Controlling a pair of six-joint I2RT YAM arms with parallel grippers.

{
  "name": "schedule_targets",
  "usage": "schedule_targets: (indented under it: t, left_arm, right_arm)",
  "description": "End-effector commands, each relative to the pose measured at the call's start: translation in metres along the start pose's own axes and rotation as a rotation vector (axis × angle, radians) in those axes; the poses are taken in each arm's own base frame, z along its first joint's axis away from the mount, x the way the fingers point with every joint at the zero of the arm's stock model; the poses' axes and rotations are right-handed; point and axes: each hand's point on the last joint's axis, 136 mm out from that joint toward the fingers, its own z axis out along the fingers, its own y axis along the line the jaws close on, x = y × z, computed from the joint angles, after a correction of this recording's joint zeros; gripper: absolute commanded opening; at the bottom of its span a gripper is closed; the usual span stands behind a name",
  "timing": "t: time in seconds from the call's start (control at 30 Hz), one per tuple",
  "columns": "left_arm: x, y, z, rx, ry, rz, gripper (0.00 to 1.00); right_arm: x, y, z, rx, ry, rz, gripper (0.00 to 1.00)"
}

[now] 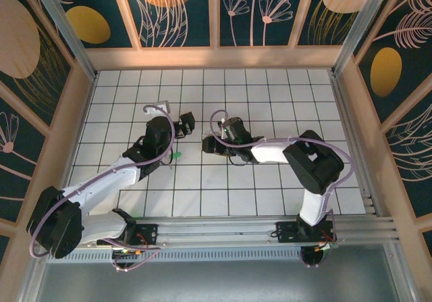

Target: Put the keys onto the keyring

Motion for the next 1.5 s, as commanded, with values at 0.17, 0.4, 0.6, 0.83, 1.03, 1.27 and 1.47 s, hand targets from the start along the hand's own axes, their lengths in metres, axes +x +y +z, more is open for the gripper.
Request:
schedule_targets:
  t: [0.17, 0.4, 0.6, 0.83, 1.03, 1.27, 1.47]
  left_arm:
    - [-0.02, -0.005, -0.009, 0.01, -0.046, 0.0, 0.99]
    - [-0.023, -0.012, -0.009, 0.035, -0.047, -0.004, 0.99]
    - [-0.026, -0.013, -0.012, 0.041, -0.047, -0.006, 0.99]
    - [-0.027, -0.014, -0.013, 0.046, -0.046, -0.015, 0.99]
    - [-0.027, -0.017, -0.013, 0.061, -0.041, -0.016, 0.99]
    - [-0.011, -0.032, -0.002, 0.127, 0.027, 0.011, 0.99]
    - [0.007, -0.042, 0.011, 0.173, 0.082, 0.003, 0.99]
  right_arm:
    - [-0.007, 0.015, 0.02, -0.034, 0.007, 0.006, 0.72]
    - [-0.023, 0.022, 0.041, -0.04, 0.01, -0.005, 0.72]
    - [-0.04, 0.023, 0.062, -0.047, 0.008, -0.004, 0.72]
    - [-0.076, 0.042, 0.046, -0.12, -0.061, -0.024, 0.7]
    - [-0.084, 0.044, -0.018, -0.108, -0.154, -0.064, 0.7]
    - [-0.033, -0.014, -0.06, 0.069, -0.131, -0.072, 0.73]
    - [0.007, -0.046, -0.079, 0.135, -0.108, -0.063, 0.77]
